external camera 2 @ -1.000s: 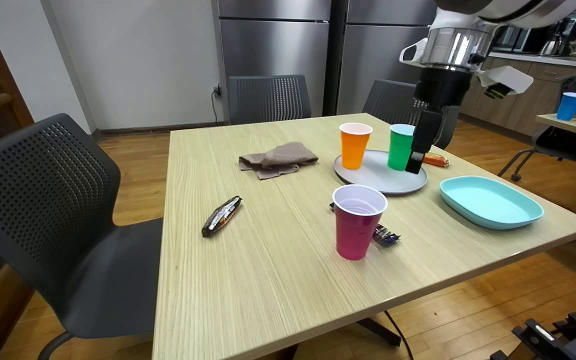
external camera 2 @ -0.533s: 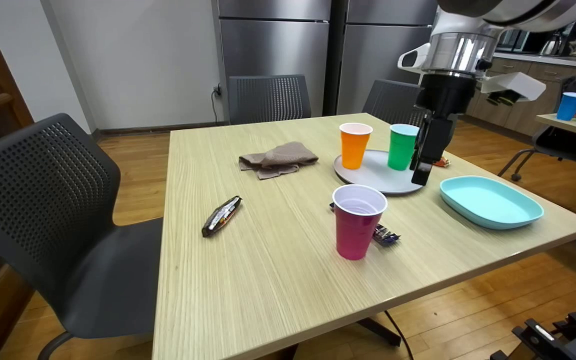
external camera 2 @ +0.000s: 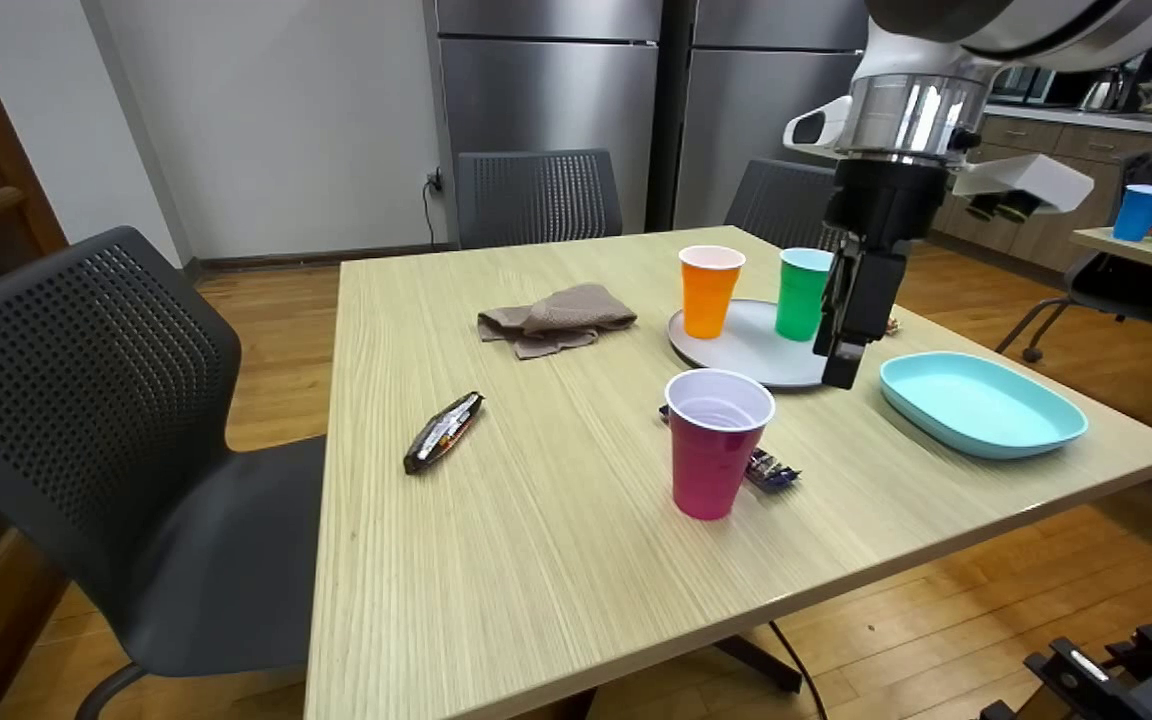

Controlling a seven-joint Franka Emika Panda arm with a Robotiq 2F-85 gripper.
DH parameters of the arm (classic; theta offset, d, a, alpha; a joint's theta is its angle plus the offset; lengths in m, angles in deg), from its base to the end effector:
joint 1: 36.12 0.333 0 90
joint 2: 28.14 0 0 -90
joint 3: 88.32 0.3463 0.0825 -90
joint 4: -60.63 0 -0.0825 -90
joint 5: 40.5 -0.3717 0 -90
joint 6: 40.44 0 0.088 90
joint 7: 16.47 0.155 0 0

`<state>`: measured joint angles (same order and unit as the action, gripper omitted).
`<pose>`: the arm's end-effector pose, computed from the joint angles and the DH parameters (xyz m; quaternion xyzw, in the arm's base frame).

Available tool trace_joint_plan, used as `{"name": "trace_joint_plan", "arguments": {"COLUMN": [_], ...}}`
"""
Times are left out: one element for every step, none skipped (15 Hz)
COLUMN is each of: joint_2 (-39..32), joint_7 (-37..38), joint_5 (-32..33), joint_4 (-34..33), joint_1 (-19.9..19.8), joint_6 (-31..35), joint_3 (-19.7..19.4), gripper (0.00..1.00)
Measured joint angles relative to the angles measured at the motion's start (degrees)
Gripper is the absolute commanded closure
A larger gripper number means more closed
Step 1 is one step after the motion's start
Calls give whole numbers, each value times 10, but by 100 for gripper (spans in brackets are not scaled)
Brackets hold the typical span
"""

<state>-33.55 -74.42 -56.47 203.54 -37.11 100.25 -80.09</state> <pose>0.4432 0.0657 0.2328 -0.8928 -0.4368 0.0223 0.1073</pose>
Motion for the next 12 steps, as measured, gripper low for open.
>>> {"name": "trace_joint_plan", "arguments": {"joint_2": [1, 2, 2, 2, 2, 2, 1, 0, -3, -7, -12, -18], "joint_7": [-2, -3, -3, -3, -3, -3, -3, -2, -2, -2, -2, -1], "joint_5": [-3, -7, -10, -13, -17, -22, -28, -35, -40, -46, -51, -56], "joint_4": [0, 0, 0, 0, -1, -2, -3, -5, -9, -13, -18, -25], "joint_1": [1, 3, 4, 6, 8, 11, 13, 16, 18, 20, 22, 24], "joint_6": [0, 0, 0, 1, 1, 2, 4, 11, 17, 23, 31, 38], "joint_3": [0, 0, 0, 0, 0, 0, 0, 0, 0, 0, 0, 1], "gripper": [0, 0, 0, 0, 0, 0, 0, 0, 0, 0, 0, 0]}}
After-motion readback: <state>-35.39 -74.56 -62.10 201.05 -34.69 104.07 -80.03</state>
